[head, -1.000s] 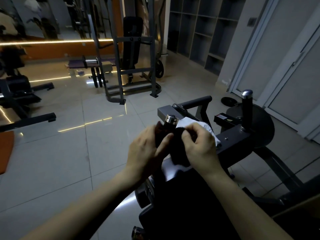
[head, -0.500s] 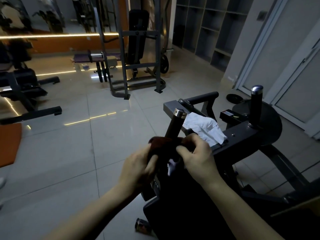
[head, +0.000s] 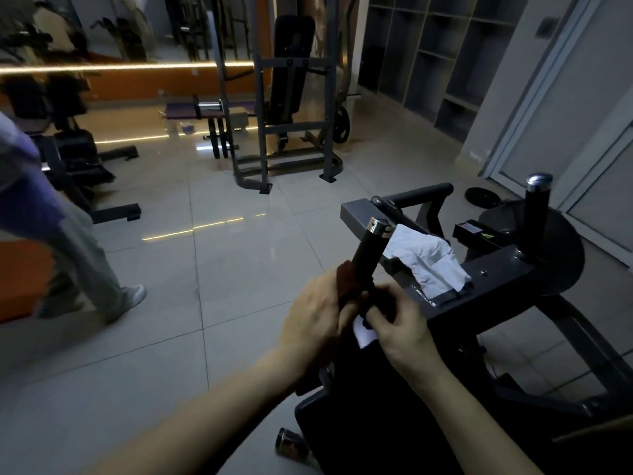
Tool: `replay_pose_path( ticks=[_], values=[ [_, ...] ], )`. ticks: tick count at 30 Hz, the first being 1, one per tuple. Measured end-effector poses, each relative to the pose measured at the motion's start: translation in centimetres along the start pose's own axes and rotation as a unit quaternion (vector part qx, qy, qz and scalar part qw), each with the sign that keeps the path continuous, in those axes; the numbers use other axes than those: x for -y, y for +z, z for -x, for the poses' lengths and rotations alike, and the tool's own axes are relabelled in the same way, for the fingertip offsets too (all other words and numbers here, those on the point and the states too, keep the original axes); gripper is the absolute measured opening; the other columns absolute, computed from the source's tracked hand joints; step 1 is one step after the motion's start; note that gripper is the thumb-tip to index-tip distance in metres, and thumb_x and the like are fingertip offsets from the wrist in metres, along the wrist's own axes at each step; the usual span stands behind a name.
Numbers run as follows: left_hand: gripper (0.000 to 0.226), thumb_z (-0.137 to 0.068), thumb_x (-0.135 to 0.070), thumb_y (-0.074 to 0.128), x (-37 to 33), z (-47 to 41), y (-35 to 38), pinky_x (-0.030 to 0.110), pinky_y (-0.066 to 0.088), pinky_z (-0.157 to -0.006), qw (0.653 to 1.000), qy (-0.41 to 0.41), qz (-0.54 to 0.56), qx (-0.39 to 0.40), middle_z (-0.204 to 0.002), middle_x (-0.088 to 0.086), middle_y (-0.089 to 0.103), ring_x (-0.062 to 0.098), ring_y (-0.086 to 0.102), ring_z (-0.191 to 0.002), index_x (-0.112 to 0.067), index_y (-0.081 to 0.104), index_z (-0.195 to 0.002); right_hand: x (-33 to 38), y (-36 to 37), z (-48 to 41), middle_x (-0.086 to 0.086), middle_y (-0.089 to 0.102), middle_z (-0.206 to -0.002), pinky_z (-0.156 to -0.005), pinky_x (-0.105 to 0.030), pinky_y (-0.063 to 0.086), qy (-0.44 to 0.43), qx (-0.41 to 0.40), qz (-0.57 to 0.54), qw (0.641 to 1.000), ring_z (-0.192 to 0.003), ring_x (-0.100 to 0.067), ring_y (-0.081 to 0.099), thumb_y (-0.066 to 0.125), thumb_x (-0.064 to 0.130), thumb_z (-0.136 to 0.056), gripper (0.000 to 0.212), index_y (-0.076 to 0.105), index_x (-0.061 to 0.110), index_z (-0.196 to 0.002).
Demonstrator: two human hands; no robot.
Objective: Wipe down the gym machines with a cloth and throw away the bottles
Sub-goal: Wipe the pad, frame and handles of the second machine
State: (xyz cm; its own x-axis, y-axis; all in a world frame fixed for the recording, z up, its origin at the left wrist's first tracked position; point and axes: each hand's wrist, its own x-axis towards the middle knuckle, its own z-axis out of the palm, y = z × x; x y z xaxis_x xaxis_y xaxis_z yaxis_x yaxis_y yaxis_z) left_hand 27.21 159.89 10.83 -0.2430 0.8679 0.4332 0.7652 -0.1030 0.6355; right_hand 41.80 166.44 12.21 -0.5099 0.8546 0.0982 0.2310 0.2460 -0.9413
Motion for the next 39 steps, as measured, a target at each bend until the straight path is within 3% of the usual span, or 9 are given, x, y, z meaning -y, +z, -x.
replay_pose_path(
  ticks=[5,8,11,14,18,22,26,33,39],
  values=[
    [0.045,-0.095,-0.049,0.044,0.9,0.2,-1.8,0.032,0.036,-0.07,0.99,0.022,-0.134,0.021,-0.1,0.004,0.065,0.026,0.058,-0.09,-0.019,0.057,-0.126,2.7,-2.4,-1.2,0.003,0.069,-0.071,-0.07,-0.033,0.053,-0.004,0.073,0.173,0.982,-0.071,-0.009,0.066,0.064,0.017,-0.085,0.007,0.062,0.019,-0.078],
    [0.03,-0.1,-0.048,0.055,-0.9,-1.7,-2.7,0.03,0.036,-0.066,0.998,-0.034,-0.022,-0.055,-0.085,-0.009,0.06,0.014,0.055,-0.079,-0.019,0.054,-0.104,4.1,-2.8,-1.9,0.002,0.068,-0.072,-0.07,-0.035,0.055,-0.021,-0.035,0.14,0.989,-0.072,-0.012,0.066,0.064,0.018,-0.087,0.008,0.063,0.017,-0.079],
    [0.023,-0.099,-0.042,0.06,-3.1,-3.7,-3.0,0.028,0.053,-0.074,0.977,-0.101,0.156,-0.109,-0.095,-0.012,0.069,0.005,0.067,-0.087,-0.022,0.06,-0.11,5.2,-2.4,-2.4,0.004,0.068,-0.079,-0.073,-0.037,0.058,-0.065,-0.173,0.024,0.983,-0.078,-0.015,0.067,0.061,0.014,-0.094,0.01,0.063,0.02,-0.086],
    [0.028,-0.09,-0.047,0.068,-3.4,-4.5,-2.4,0.035,0.059,-0.076,0.958,-0.148,0.242,-0.037,-0.09,-0.009,0.074,0.005,0.07,-0.082,-0.025,0.066,-0.106,5.3,-1.2,-3.2,0.006,0.068,-0.09,-0.079,-0.029,0.055,-0.074,-0.179,-0.059,0.979,-0.087,-0.007,0.066,0.061,0.016,-0.096,0.005,0.063,0.018,-0.099],
    [0.013,-0.092,-0.04,0.067,-1.6,-2.6,-1.1,0.034,0.052,-0.076,0.98,-0.132,0.14,0.043,-0.089,-0.014,0.069,0.002,0.064,-0.083,-0.034,0.061,-0.1,3.0,0.4,-2.6,0.005,0.073,-0.094,-0.083,-0.029,0.055,-0.032,-0.086,-0.023,0.996,-0.091,-0.006,0.07,0.069,0.031,-0.091,0.017,0.067,0.02,-0.104],
    [0.053,-0.075,-0.062,0.065,-1.0,-2.3,-3.1,0.037,0.054,-0.094,0.977,-0.119,0.125,0.128,-0.111,-0.018,0.069,0.002,0.065,-0.105,-0.044,0.054,-0.124,1.7,-1.8,-2.1,-0.002,0.076,-0.085,-0.079,-0.039,0.057,0.012,-0.03,-0.03,0.999,-0.084,-0.019,0.073,0.072,0.018,-0.089,0.007,0.072,0.013,-0.093],
    [0.055,-0.075,-0.068,0.066,-1.4,-3.1,-5.1,0.031,0.056,-0.092,0.97,-0.113,0.155,0.148,-0.111,-0.02,0.07,-0.001,0.066,-0.103,-0.043,0.058,-0.123,4.3,-3.9,-1.2,-0.002,0.075,-0.085,-0.072,-0.027,0.057,-0.044,-0.054,-0.062,0.996,-0.082,-0.017,0.072,0.065,0.014,-0.095,0.007,0.071,0.013,-0.093],
    [0.016,-0.097,-0.024,0.068,-2.8,-5.5,-4.6,0.027,0.058,-0.082,0.921,-0.193,0.334,0.056,-0.103,0.003,0.078,0.014,0.074,-0.095,-0.025,0.076,-0.11,7.6,-2.9,-1.8,0.008,0.069,-0.095,-0.077,-0.018,0.054,-0.126,-0.086,-0.063,0.986,-0.094,-0.004,0.067,0.06,0.016,-0.098,0.013,0.063,0.017,-0.11],
    [0.019,-0.094,-0.011,0.07,-3.4,-5.3,-4.3,0.015,0.053,-0.071,0.909,-0.208,0.36,0.037,-0.096,0.006,0.078,0.009,0.074,-0.084,-0.017,0.077,-0.111,6.4,-1.3,-2.2,0.007,0.071,-0.088,-0.078,-0.031,0.056,-0.121,-0.159,-0.011,0.98,-0.087,-0.008,0.067,0.063,0.023,-0.095,0.008,0.067,0.017,-0.099]
  ],
)
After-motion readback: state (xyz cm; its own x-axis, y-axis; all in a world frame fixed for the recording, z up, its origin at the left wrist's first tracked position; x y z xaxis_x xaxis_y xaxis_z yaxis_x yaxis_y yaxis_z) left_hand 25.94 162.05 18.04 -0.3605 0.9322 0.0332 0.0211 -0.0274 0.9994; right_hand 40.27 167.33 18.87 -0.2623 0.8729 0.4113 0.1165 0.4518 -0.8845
